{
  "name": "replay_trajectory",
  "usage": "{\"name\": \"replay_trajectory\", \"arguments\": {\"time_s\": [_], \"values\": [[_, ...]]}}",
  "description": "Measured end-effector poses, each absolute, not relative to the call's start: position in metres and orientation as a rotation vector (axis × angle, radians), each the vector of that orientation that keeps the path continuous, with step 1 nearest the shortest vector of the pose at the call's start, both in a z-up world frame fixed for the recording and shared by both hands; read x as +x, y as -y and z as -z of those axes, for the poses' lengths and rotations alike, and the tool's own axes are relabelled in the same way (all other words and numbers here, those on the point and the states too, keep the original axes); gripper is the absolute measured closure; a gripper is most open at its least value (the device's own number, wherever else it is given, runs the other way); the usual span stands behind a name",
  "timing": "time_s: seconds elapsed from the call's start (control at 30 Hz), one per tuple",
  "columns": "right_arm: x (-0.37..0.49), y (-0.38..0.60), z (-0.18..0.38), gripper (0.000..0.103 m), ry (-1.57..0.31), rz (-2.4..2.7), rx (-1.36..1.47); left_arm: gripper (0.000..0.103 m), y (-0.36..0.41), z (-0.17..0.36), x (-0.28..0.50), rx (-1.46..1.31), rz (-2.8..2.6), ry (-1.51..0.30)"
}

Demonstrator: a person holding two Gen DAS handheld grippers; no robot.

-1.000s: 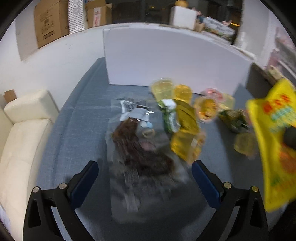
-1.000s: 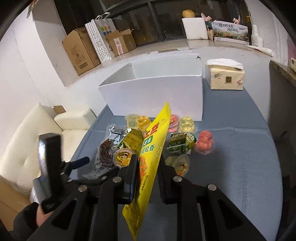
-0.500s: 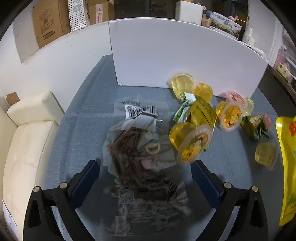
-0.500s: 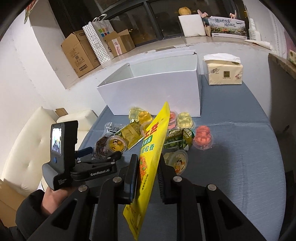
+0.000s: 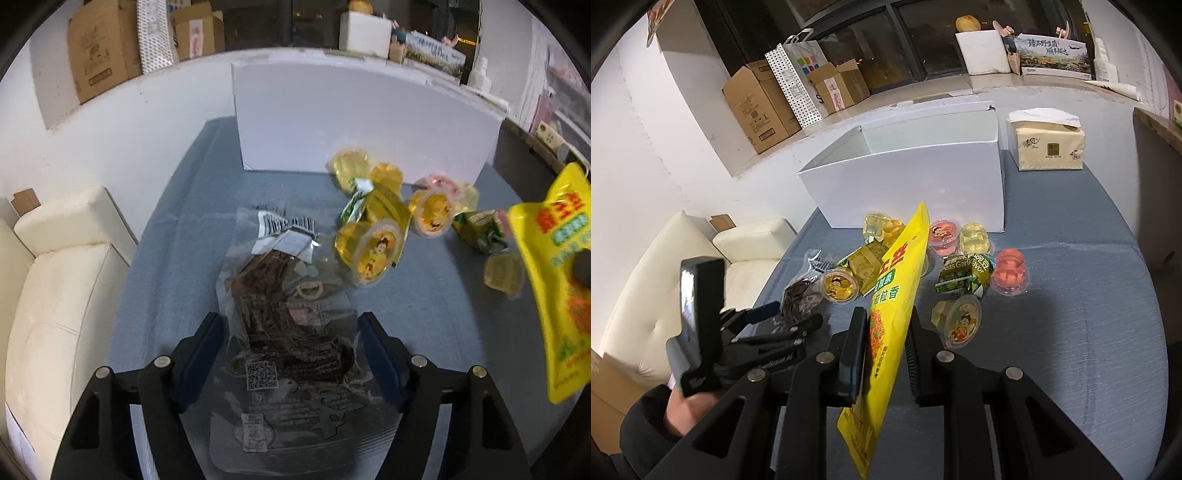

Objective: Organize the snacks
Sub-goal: 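Place the jerky bag and yellow pouch into the white box with both grippers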

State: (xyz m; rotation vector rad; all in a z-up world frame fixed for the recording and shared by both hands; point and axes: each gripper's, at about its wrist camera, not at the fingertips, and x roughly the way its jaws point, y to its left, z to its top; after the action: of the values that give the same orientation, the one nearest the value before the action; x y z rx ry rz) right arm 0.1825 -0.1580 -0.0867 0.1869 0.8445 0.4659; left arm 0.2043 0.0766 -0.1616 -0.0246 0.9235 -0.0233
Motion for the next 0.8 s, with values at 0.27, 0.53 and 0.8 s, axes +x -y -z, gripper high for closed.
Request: {"name": "replay_trajectory", "arguments": {"time_s": [0.27, 0.53, 0.8], "values": [[0.183, 0.156, 0.078, 0.082, -0.824, -0.484, 0.183, 0.025, -0.065, 0.11, 0.177, -0.019, 0.065, -0.808], [0.232, 0.158, 0.025, 0.082, -0.731, -0.491, 0.178, 0.025, -0.057, 0.032, 0.224, 0.011, 0.116, -0.689], [0.335, 0.157, -0.015, 0.082, -0.699, -0.427, 0.151, 0.025, -0.051, -0.005, 0.324, 0.047, 0.143, -0.643]]}}
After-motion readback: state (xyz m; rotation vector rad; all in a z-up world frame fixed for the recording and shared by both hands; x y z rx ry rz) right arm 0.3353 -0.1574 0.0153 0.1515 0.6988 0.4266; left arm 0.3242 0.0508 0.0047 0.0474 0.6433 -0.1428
